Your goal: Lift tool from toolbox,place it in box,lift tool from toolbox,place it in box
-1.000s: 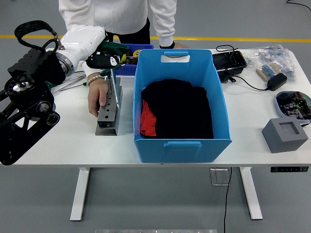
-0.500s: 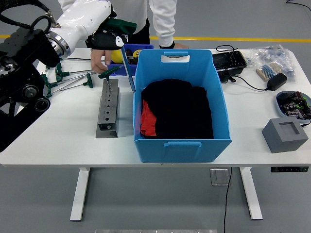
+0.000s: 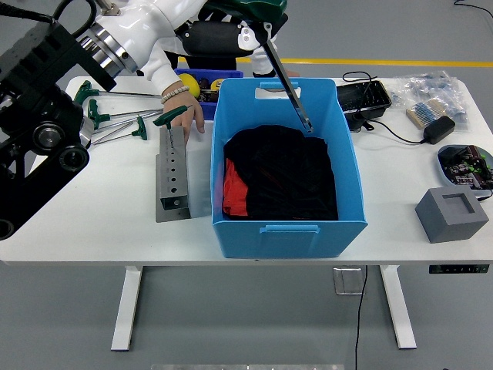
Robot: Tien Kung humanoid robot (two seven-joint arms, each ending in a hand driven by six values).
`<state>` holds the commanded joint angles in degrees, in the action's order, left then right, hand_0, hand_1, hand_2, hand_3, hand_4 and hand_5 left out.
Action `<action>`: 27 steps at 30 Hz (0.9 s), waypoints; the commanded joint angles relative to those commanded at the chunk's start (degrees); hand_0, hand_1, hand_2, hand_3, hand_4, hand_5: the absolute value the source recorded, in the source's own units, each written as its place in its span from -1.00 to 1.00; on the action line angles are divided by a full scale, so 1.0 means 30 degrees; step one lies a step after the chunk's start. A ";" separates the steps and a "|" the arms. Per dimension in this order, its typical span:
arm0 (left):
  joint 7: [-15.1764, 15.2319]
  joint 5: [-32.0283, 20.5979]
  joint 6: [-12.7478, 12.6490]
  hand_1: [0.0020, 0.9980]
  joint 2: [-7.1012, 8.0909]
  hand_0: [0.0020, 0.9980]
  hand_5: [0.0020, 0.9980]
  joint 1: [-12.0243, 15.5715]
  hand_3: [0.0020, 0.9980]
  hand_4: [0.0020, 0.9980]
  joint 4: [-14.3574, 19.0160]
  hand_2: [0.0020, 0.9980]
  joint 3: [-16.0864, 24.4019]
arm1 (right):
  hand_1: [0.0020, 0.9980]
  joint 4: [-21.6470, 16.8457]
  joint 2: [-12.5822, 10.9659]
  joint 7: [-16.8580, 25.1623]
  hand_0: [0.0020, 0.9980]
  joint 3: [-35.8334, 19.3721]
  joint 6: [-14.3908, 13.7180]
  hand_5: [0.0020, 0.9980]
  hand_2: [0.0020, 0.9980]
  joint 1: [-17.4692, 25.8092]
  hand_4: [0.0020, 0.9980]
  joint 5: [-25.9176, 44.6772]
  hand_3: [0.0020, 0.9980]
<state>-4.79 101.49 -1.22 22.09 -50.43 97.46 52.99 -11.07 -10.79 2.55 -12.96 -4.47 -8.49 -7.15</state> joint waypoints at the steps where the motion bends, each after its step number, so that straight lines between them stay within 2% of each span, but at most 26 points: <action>1: 0.0117 -0.0097 -0.0122 -1.00 -0.0159 -0.71 -0.19 -0.0006 -0.86 0.22 -0.0048 -0.97 -0.0129 | 0.28 -0.0001 0.0001 0.0002 0.35 0.0009 0.0001 0.46 0.42 -0.0003 0.56 0.0006 0.15; 6: 0.0216 -0.0459 -0.0369 -1.00 -0.1079 -0.70 -0.20 -0.0107 -0.86 0.22 -0.1280 -0.97 -0.1370 | 0.28 -0.0001 0.0000 0.0001 0.35 0.0100 -0.0001 0.46 0.42 -0.0027 0.56 0.0073 0.15; 14: 0.0376 0.0138 -0.0733 -1.00 -0.2112 -0.71 -0.22 -0.0314 -0.87 0.23 -0.3625 -0.97 -0.3041 | 0.28 -0.0010 0.0001 0.0011 0.35 0.0276 -0.0019 0.46 0.42 -0.0041 0.56 0.0142 0.15; 24: 0.0483 0.0238 -0.1206 -1.00 -0.2874 -0.71 -0.22 -0.0478 -0.86 0.24 -0.5439 -0.97 -0.4426 | 0.29 -0.0022 0.0064 0.0008 0.36 0.0751 -0.0017 0.46 0.42 0.0065 0.56 0.0422 0.15; 27: 0.0717 0.0315 -0.1532 -1.00 -0.3013 -0.71 -0.22 -0.0965 -0.86 0.24 -0.6231 -0.97 -0.5601 | 0.29 -0.0033 0.0091 0.0000 0.36 0.1019 -0.0012 0.46 0.42 0.0075 0.56 0.0576 0.15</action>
<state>-2.64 102.43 -5.82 13.05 -53.32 78.77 36.19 -11.17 -10.52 2.55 -9.90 -4.50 -8.26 -5.42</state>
